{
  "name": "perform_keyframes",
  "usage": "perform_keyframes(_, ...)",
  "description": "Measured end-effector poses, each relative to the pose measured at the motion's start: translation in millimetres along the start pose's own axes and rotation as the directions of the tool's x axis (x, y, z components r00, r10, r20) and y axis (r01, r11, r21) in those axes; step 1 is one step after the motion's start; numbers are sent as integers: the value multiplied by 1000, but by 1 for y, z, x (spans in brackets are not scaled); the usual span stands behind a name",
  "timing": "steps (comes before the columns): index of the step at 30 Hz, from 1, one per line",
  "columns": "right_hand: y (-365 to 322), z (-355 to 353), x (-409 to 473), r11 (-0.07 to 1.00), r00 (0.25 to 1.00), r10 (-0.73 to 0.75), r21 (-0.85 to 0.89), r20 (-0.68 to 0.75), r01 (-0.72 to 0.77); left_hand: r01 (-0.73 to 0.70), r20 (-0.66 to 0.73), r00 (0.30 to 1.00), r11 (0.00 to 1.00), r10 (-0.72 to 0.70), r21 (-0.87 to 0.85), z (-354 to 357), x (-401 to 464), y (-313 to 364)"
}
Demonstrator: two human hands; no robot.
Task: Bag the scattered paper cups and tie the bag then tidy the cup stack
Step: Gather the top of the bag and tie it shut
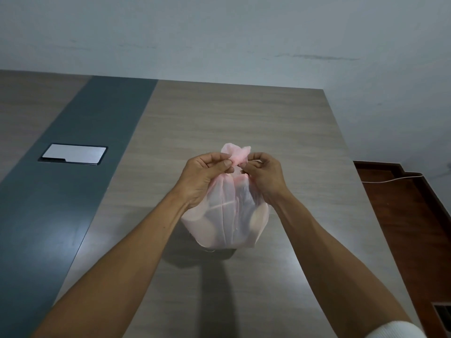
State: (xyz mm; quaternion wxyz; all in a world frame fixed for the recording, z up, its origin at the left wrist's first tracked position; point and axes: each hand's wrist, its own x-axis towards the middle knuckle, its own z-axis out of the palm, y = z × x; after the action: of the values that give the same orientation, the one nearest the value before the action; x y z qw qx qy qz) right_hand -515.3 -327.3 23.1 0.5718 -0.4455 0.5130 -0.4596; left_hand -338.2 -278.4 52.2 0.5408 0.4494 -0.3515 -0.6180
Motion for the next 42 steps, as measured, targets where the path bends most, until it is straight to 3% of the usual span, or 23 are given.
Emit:
perform_keyframes(4,-3,1,-6,996,995,-68,54,78,64,139,67,988,990,-140,19,-9,3,1)
perform_keyframes(7,-7,0,-6,996,974,-89,0,206,91,232,36,973,968,-229,-93,-15,5,0)
perform_keyframes(15,-17,0,-2,983,896,-51,-138,441,125,162,61,986,985,-158,-59,-20,6,-9)
perform_keyframes(22,-21,-1,-4,988,881,-28,-119,473,95,121,-142,980,985,-138,-122,-14,2,-14)
perform_keyframes(24,-17,2,-5,982,917,-60,-141,394,125,99,-159,980,989,-116,-111,-11,0,-16)
perform_keyframes(26,-13,5,-4,972,951,-89,-182,297,148,52,-129,990,998,-56,-39,-7,-5,-19)
perform_keyframes(28,-12,8,-3,960,965,-99,-232,241,157,-71,-101,991,977,93,200,-3,-9,-23)
perform_keyframes(30,-12,10,-1,968,978,-59,-228,201,105,-287,4,942,796,337,533,-2,-9,-24)
perform_keyframes(33,-18,15,0,984,990,7,-177,139,18,-562,326,772,346,546,751,0,-11,-21)
perform_keyframes(35,-24,18,0,971,995,-2,-239,104,27,-529,363,729,142,580,837,6,-15,-22)
perform_keyframes(36,-25,16,1,955,993,-33,-290,115,65,-439,283,754,134,594,889,8,-15,-22)
perform_keyframes(37,-26,14,1,939,985,-74,-321,155,121,-324,151,797,202,585,924,8,-13,-19)
perform_keyframes(39,-26,6,0,887,938,-148,-378,313,266,-104,-130,910,519,394,849,-1,-5,-8)
perform_keyframes(40,-24,3,0,821,907,-151,-462,392,337,-29,-198,944,663,264,748,-8,-1,-1)
perform_keyframes(42,-18,2,0,610,871,-116,-658,478,442,36,-192,978,829,87,558,-16,3,8)
